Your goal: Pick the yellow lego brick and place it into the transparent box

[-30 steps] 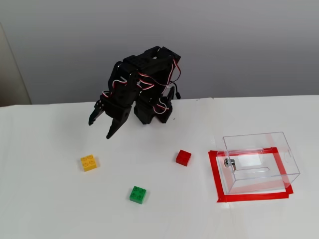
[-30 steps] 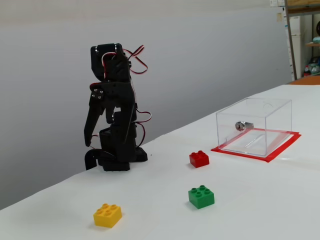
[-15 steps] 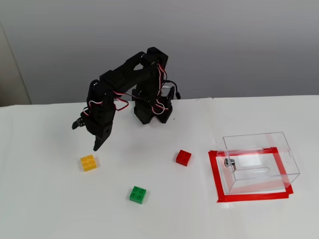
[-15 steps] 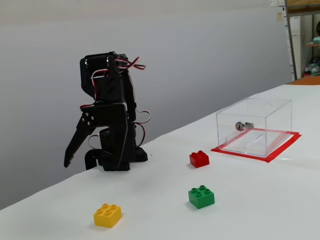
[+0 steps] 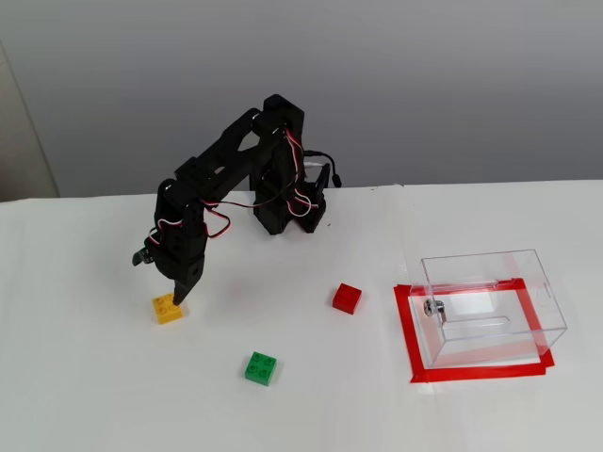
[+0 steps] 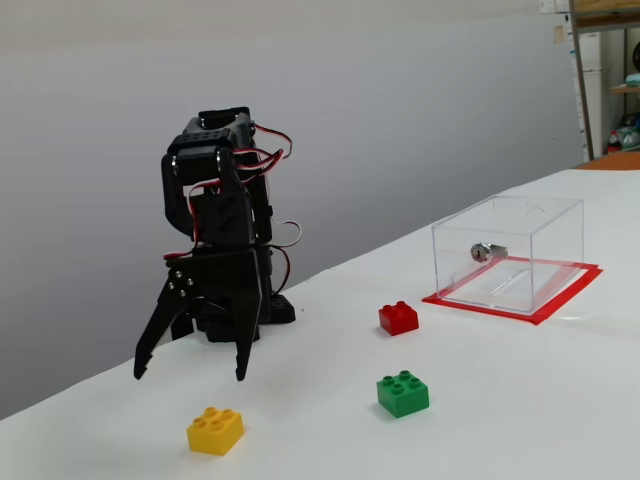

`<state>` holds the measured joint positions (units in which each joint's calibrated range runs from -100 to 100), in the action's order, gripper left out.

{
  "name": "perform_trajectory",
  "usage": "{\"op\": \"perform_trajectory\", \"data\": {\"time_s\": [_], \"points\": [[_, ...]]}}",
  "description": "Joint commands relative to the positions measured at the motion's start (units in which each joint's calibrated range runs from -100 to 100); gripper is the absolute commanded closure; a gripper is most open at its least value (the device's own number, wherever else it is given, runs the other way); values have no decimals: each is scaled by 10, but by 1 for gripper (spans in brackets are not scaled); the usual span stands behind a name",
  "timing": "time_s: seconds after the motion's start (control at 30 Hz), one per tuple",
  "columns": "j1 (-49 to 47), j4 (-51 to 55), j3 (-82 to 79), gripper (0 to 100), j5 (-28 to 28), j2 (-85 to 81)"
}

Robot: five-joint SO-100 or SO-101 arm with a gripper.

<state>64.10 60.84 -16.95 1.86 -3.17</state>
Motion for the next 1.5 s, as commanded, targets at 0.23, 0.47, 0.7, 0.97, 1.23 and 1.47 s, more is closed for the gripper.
{"op": "perform_trajectory", "data": {"time_s": [0.23, 0.47, 0.7, 0.97, 1.23, 1.47], "points": [[-2, -54, 24, 58, -1, 46], [-2, -64, 24, 58, -1, 70], [-11, -64, 24, 58, -1, 97], [-20, -64, 18, 58, -1, 99], [-14, -64, 20, 58, 3, 132], [-14, -64, 18, 58, 4, 136]]}}
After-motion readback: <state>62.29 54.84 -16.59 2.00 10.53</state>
